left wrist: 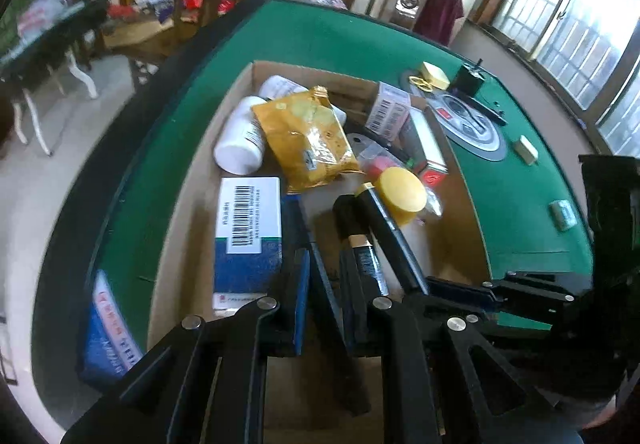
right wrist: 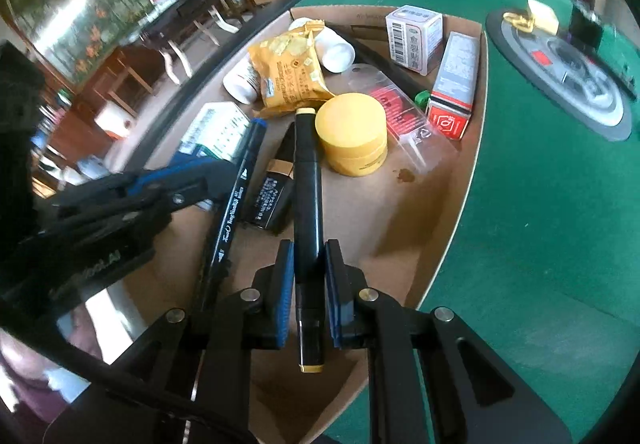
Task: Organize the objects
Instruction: 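Lower both markers into the tray and open both tools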
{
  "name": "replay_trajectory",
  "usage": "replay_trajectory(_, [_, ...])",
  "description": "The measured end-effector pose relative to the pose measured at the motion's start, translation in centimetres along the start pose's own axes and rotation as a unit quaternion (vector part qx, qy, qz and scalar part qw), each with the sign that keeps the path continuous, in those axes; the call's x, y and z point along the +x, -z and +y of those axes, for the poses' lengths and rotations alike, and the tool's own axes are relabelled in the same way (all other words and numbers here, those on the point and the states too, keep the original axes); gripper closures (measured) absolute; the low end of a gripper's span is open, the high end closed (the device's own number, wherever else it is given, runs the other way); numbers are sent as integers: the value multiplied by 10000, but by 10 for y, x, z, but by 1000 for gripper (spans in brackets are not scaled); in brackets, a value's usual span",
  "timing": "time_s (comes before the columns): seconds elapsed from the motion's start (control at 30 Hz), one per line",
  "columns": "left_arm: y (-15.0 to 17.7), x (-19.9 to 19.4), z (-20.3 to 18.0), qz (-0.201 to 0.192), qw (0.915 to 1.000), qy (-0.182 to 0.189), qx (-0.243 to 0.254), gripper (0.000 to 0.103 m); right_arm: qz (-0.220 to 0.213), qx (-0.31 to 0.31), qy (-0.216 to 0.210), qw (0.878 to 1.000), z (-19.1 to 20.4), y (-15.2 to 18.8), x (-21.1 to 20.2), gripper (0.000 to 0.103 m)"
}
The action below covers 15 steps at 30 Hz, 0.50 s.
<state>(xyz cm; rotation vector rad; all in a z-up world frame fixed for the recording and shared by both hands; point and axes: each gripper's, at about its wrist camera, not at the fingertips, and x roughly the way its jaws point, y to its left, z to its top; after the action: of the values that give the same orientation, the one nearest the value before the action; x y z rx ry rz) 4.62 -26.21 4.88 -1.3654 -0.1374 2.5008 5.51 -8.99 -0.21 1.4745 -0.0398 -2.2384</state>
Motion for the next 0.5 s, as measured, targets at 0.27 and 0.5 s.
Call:
replay_trajectory(0.27, [9, -33, -21, -756, 9943, -747, 79, 44, -207, -160, 112, 9996, 6, 0, -6, 87])
replay_trajectory(0.5, [14, -57, -44, -1299, 9798, -1494, 290, 44, -732, -272, 174, 9968, 18, 9, -34, 72])
